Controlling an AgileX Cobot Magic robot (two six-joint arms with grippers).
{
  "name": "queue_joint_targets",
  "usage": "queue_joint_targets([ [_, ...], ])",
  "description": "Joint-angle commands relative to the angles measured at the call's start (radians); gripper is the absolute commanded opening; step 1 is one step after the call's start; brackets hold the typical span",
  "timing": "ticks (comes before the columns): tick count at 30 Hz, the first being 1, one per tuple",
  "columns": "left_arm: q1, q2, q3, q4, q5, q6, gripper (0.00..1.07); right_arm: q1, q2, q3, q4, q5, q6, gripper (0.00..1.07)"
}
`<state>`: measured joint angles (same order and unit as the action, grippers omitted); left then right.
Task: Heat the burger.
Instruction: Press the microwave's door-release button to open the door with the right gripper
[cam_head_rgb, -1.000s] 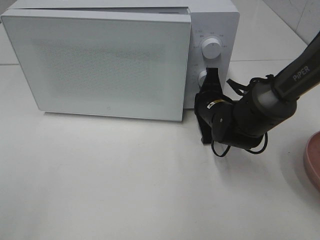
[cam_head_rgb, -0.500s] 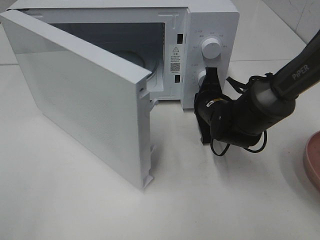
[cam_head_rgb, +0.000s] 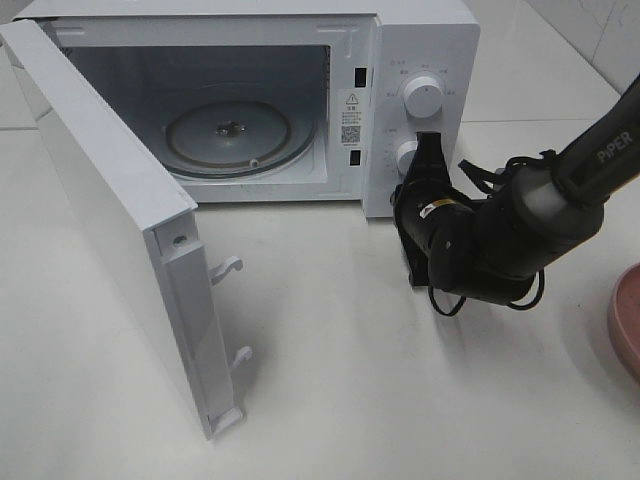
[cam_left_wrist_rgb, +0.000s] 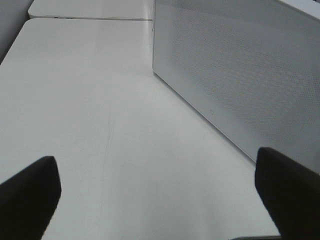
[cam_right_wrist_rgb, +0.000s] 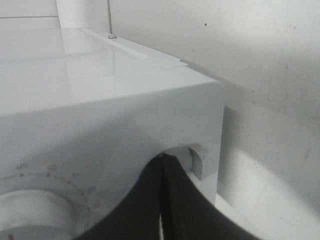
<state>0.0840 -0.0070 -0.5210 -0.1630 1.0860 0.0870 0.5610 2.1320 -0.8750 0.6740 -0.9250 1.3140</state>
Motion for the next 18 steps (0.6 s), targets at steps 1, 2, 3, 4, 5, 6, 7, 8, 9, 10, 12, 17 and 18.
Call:
queue_joint_targets([
  [1, -0.003, -0.015, 0.004, -0.006, -0.014, 0.002, 0.98, 0.013, -0.044, 0.005, -0.045, -0.119, 0.018, 0.00],
  [2, -0.003, -0.015, 0.004, -0.006, -0.014, 0.002, 0.98, 0.026, -0.050, 0.020, -0.035, -0.103, 0.022, 0.00],
  [3, -0.003, -0.015, 0.004, -0.006, -0.014, 0.002, 0.98, 0.026, -0.050, 0.020, -0.035, -0.103, 0.022, 0.00],
  [4, -0.003, -0.015, 0.004, -0.006, -0.014, 0.002, 0.98, 0.028, -0.053, 0.028, -0.029, -0.098, 0.021, 0.00],
  [5, -0.003, -0.015, 0.004, -0.006, -0.014, 0.002, 0.98, 0.035, -0.061, 0.041, -0.030, -0.098, 0.021, 0.00],
  [6, -0.003, -0.015, 0.004, -0.006, -0.014, 0.002, 0.98, 0.035, -0.061, 0.041, -0.030, -0.098, 0.021, 0.00],
  [7, -0.003, -0.015, 0.004, -0.006, -0.014, 0.002, 0.98, 0.040, -0.064, 0.048, -0.029, -0.097, 0.021, 0.00],
  [8, -0.003, -0.015, 0.004, -0.006, -0.014, 0.002, 0.98, 0.040, -0.064, 0.048, -0.029, -0.097, 0.021, 0.00],
  [9, -0.003, -0.015, 0.004, -0.006, -0.014, 0.002, 0.98, 0.040, -0.074, 0.058, -0.030, -0.087, 0.021, 0.00],
  [10, -0.003, -0.015, 0.004, -0.006, -0.014, 0.002, 0.98, 0.048, -0.084, 0.068, -0.026, -0.065, 0.020, 0.00],
  [12, -0.003, -0.015, 0.004, -0.006, -0.014, 0.002, 0.98, 0.048, -0.091, 0.075, -0.026, -0.057, 0.019, 0.00],
  [17, -0.003, -0.015, 0.004, -0.006, -0.014, 0.002, 0.98, 0.048, -0.122, 0.120, -0.029, -0.020, 0.004, 0.00],
  [18, -0.003, -0.015, 0.004, -0.006, -0.014, 0.002, 0.98, 0.048, -0.122, 0.120, -0.029, -0.020, 0.004, 0.00],
])
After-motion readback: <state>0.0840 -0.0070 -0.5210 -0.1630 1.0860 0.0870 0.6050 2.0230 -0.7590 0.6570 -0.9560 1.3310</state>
